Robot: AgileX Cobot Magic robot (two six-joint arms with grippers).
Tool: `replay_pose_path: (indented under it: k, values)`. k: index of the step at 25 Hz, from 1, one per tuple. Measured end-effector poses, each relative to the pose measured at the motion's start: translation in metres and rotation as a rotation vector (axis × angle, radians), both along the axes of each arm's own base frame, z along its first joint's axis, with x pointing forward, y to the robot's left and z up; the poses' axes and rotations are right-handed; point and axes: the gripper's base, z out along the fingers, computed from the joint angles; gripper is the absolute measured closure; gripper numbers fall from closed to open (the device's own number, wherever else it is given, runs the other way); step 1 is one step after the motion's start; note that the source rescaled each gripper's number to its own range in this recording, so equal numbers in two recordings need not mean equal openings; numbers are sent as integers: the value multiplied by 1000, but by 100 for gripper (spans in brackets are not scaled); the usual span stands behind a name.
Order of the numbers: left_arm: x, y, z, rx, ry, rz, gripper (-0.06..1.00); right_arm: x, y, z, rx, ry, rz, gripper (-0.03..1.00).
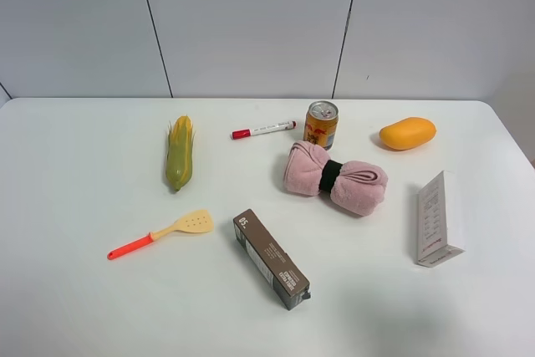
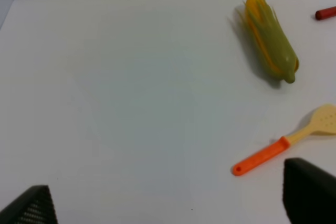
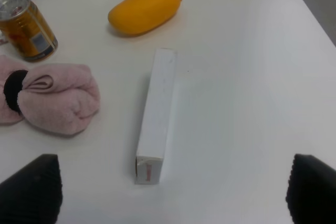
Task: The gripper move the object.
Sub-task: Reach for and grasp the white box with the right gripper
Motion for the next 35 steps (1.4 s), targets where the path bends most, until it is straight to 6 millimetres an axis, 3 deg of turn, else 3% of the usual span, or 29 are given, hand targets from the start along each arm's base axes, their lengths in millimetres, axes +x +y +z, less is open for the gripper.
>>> replay_pose_path:
  k: [8, 13, 16, 18, 25, 35]
  values:
    - [0, 0, 0, 0, 0, 0, -6, 19, -2, 15, -18, 129, 17, 17]
    - [0, 0, 0, 0, 0, 0, -6, 51, -4, 56, -16, 218, 22, 17]
    - [0, 0, 0, 0, 0, 0, -6, 64, -5, 69, -16, 235, 23, 17]
    - [0, 0, 0, 0, 0, 0, -6, 84, -7, 81, -16, 282, 20, 17]
    - [0, 0, 0, 0, 0, 0, -6, 124, -12, 69, 8, 474, -9, 17]
    - [0, 0, 0, 0, 0, 0, -6, 150, -23, 56, -33, 561, -91, 17]
